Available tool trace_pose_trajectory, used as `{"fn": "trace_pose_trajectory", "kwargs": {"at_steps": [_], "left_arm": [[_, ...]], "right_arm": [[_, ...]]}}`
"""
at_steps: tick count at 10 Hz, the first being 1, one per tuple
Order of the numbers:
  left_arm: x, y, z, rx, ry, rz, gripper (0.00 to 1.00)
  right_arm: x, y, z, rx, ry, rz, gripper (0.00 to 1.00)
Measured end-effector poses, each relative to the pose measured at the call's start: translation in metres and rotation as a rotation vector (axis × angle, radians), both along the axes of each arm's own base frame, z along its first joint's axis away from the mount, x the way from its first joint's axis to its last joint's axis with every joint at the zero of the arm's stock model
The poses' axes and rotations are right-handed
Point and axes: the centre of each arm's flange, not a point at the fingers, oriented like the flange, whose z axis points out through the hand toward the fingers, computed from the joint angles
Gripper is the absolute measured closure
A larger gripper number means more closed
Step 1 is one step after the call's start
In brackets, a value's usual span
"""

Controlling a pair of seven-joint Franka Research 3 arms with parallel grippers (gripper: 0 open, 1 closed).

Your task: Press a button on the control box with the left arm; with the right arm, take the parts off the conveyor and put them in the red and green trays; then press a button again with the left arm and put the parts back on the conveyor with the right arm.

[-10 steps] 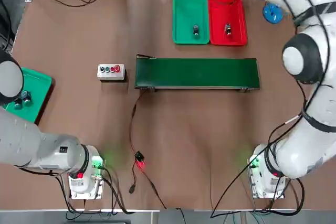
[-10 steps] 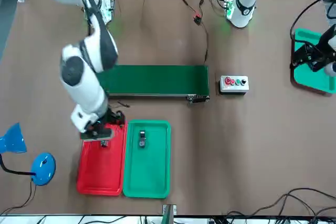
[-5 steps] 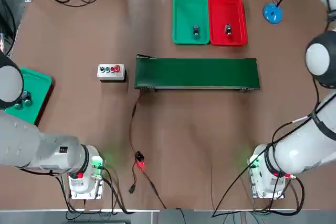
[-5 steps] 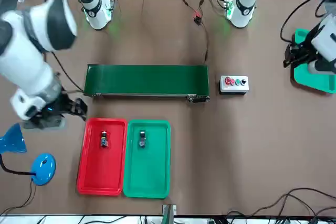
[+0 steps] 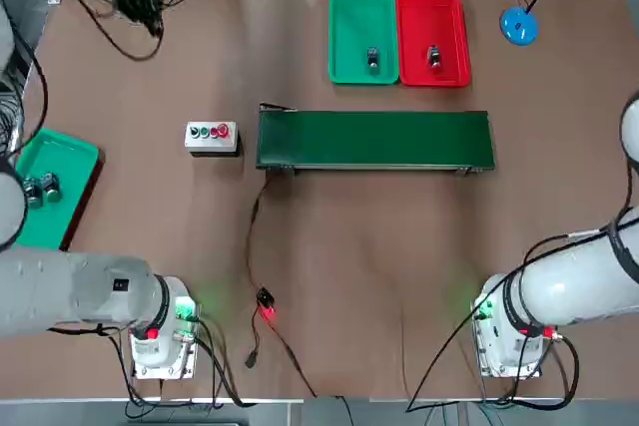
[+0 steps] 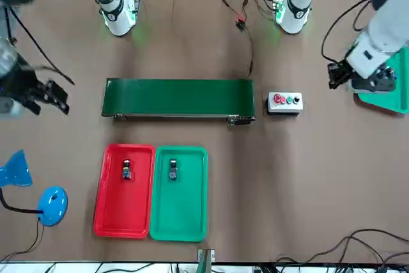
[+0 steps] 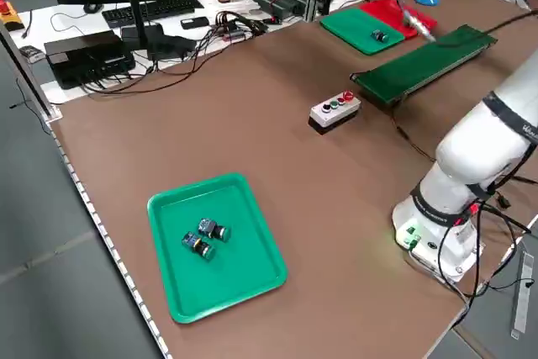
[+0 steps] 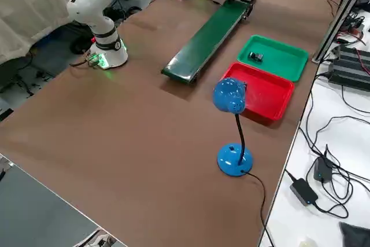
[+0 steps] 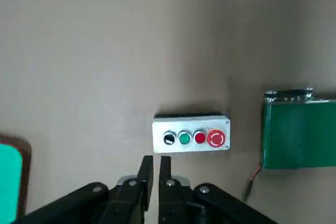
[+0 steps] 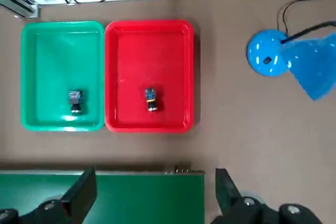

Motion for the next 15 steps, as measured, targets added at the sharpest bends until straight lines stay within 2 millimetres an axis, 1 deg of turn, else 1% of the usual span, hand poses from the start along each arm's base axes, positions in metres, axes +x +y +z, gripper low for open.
{"fn": "trace_pose_trajectory", "kwargs": {"at_steps": [1,2,4,5,7,9,11,13,15], "left_arm": [[-0.009,-0.006,-0.025,0.005,-0.003,0.006,0.90],[-0.018,-0.016,-0.051,0.011,0.002,0.009,0.93],[-0.038,-0.032,-0.106,0.023,0.007,0.006,0.99],[-0.043,-0.033,-0.125,0.024,0.008,0.006,0.99],[-0.049,-0.033,-0.150,0.028,0.045,0.009,0.99],[-0.053,-0.036,-0.166,0.031,0.060,0.011,0.99],[-0.057,-0.038,-0.191,0.026,0.056,0.008,0.99],[-0.057,-0.043,-0.216,0.020,0.057,0.005,0.99],[-0.055,-0.049,-0.233,0.014,0.054,0.014,0.99]], "right_arm": [[-0.011,-0.005,0.011,0.003,-0.004,-0.006,0.00],[-0.018,-0.009,0.019,0.005,-0.012,-0.012,0.00],[-0.022,-0.014,0.021,0.005,-0.016,-0.020,0.00],[-0.021,-0.015,0.020,0.005,-0.012,-0.022,0.00],[-0.021,-0.016,0.018,0.005,-0.009,-0.024,0.00],[-0.021,-0.017,0.017,0.005,-0.006,-0.028,0.00],[-0.021,-0.018,0.010,0.005,0.008,-0.032,0.00],[-0.020,-0.019,0.004,0.004,0.020,-0.034,0.00],[-0.020,-0.024,0.003,0.003,0.023,-0.043,0.00]]}}
